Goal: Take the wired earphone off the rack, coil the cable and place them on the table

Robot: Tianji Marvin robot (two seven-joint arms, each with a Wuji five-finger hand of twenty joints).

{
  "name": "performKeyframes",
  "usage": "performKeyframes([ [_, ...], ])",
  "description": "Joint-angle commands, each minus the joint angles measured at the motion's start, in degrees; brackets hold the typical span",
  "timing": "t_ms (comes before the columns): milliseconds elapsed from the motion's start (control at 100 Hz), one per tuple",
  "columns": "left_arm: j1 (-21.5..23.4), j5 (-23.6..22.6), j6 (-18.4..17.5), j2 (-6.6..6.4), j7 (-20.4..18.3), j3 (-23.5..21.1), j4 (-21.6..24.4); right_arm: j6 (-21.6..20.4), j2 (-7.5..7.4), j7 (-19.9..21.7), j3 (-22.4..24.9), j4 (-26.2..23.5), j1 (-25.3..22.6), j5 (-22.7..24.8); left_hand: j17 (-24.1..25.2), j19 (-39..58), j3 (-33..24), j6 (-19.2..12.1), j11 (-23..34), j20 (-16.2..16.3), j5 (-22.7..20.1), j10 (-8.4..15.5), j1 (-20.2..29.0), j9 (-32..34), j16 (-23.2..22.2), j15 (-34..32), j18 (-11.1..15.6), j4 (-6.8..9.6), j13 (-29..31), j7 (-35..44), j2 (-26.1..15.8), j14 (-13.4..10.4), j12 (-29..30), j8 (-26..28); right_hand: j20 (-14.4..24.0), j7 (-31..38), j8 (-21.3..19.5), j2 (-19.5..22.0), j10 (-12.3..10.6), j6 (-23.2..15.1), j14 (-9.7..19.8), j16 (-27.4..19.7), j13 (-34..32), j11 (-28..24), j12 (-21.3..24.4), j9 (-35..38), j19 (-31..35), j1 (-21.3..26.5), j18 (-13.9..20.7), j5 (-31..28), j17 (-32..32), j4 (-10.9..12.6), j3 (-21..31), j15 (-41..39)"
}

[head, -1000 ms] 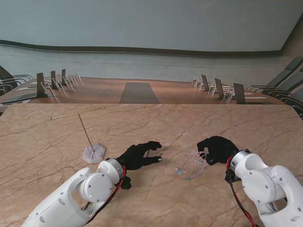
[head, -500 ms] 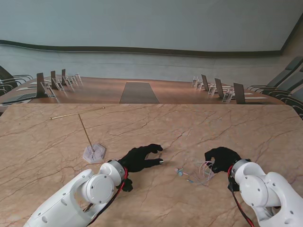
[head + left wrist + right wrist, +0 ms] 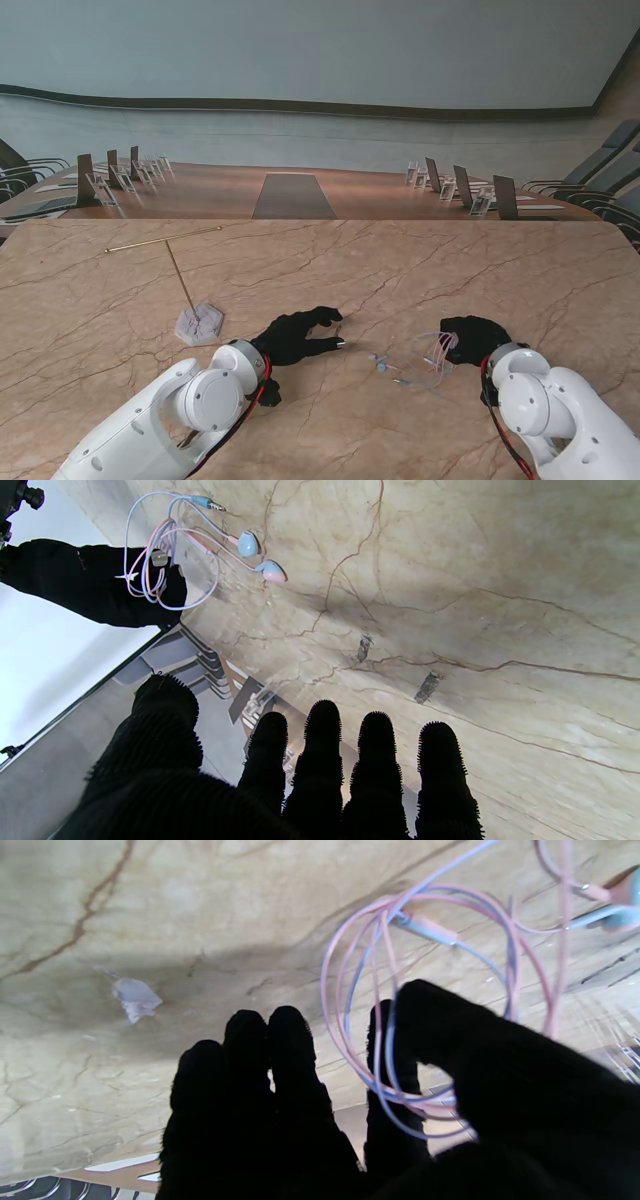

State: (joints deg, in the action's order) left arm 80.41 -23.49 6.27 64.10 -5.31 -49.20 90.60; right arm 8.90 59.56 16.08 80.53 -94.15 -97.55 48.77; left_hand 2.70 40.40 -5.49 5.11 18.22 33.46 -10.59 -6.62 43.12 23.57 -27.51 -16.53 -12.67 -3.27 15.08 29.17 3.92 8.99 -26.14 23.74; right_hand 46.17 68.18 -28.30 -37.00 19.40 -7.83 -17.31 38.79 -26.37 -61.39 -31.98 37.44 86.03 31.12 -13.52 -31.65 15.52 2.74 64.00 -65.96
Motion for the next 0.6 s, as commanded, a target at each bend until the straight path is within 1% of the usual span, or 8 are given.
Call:
performKeyframes([
  [0,0.1,0.1,0.3,0.35,-0.2,0.1,0.0,-0.7,0.01,0.0,0.6,0.1,-0.2,1.0,0.1,1.3,1.5,-0.1,0.0,0.8,-0.9,0.0,1.2,0.6,-0.7,-0.5,0.6,1.79,0.8,-0.9,-2.5,-0.1,-0.2,-0.4,-1.8,-1.5,3.8,3.0,-0.5,1.6,1.8,-1.7,4.0,1.8,1.8,-4.3,-0.8,-2.2,5.7,4.2,-3.1,-1.5,-2.4,1.9],
  [80,0.0,0.2,0.3,0.37,-0.1,0.2,-0.1,-1.3,-0.1,0.3,1.0,0.2,-0.1,2.0,0.1,1.4,1.6,-0.1,0.1,0.8,-1.0,0.0,1.3,0.6,-0.7,-0.6,0.5,1.81,0.7,-0.9,-2.5,-0.1,-0.2,-0.4,-5.5,-10.3,6.8,9.3,-3.2,4.5,5.5,-5.6,8.7,6.8,5.9,-10.2,-4.5,-5.4,7.2,7.0,-7.6,2.1,-7.7,7.7],
  [120,-0.1,0.2,0.3,0.38,-0.1,0.3,-0.2,-1.7,-0.19,0.7,1.3,0.2,0.0,2.6,0.1,1.4,1.7,-0.1,0.0,0.8,-0.9,-0.1,1.4,0.6,-0.7,-0.5,0.6,1.82,0.7,-0.9,-2.6,-0.1,-0.2,-0.4,-7.2,-15.7,2.6,12.6,-4.5,5.1,7.2,-6.6,10.7,9.3,7.6,-13.1,-7.4,-6.1,7.7,8.3,-9.0,5.8,-11.9,10.8],
  [140,-0.1,0.2,0.3,0.38,-0.1,0.3,-0.2,-1.8,-0.23,0.9,1.3,0.2,0.0,2.9,0.1,1.4,1.7,-0.1,0.1,0.8,-0.9,-0.1,1.4,0.6,-0.7,-0.6,0.6,1.82,0.7,-0.9,-2.5,-0.1,-0.2,-0.4,-7.6,-17.4,1.4,13.2,-5.0,5.4,7.8,-6.9,11.4,10.3,8.0,-14.1,-8.6,-6.4,8.0,9.3,-9.6,6.4,-12.8,11.8],
  [260,0.0,0.1,0.4,0.4,0.0,0.2,-0.1,-2.0,-0.4,2.0,1.9,0.1,0.0,3.5,0.1,1.4,1.9,-0.1,0.1,0.8,-0.9,-0.2,1.5,0.6,-0.7,-0.6,0.6,1.85,0.7,-0.8,-2.6,-0.1,-0.3,-0.4,-11.2,-21.4,3.7,14.9,-8.3,4.9,12.0,-10.8,15.7,17.8,11.3,-21.1,-19.7,-7.4,9.3,17.7,-13.1,3.9,-17.7,22.8],
  [350,0.2,-0.1,0.5,0.38,0.1,0.1,-0.1,-2.2,-0.35,1.6,2.4,0.2,-0.2,3.3,0.1,1.4,2.1,-0.2,0.0,0.7,-0.8,-0.1,1.6,0.5,-0.7,-0.6,0.6,1.86,0.7,-0.9,-2.7,-0.2,-0.2,-0.4,-13.0,-21.9,5.7,16.3,-9.9,3.6,14.5,-13.4,17.5,20.5,12.4,-24.1,-26.4,-8.1,10.6,23.2,-14.5,2.8,-21.0,30.0],
  [460,0.4,-0.3,0.5,0.38,0.3,0.0,-0.2,-3.0,-0.21,0.8,3.4,0.1,-0.6,2.8,0.1,1.4,2.3,-0.3,0.0,0.7,-0.8,0.1,1.6,0.5,-0.7,-0.5,0.6,1.88,0.6,-0.9,-2.8,-0.3,-0.2,-0.4,-15.1,-22.9,8.7,18.5,-12.2,2.1,17.8,-16.3,19.1,22.4,13.5,-27.2,-33.9,-9.2,12.8,26.6,-16.0,3.2,-23.6,37.3],
  [590,0.5,-0.7,0.1,0.37,0.6,-0.2,-0.3,-3.9,-0.07,0.4,5.1,-1.0,-2.0,2.1,0.1,1.4,2.4,-0.5,-0.3,0.7,-0.7,0.8,1.8,0.0,-0.5,-0.2,0.6,1.9,0.4,-0.8,-2.8,-0.8,-0.1,-0.4,-16.9,-28.0,11.4,20.7,-14.1,1.1,20.4,-20.4,18.9,31.0,16.9,-27.4,-40.8,-10.8,15.5,27.0,-17.4,4.1,-25.8,46.3],
])
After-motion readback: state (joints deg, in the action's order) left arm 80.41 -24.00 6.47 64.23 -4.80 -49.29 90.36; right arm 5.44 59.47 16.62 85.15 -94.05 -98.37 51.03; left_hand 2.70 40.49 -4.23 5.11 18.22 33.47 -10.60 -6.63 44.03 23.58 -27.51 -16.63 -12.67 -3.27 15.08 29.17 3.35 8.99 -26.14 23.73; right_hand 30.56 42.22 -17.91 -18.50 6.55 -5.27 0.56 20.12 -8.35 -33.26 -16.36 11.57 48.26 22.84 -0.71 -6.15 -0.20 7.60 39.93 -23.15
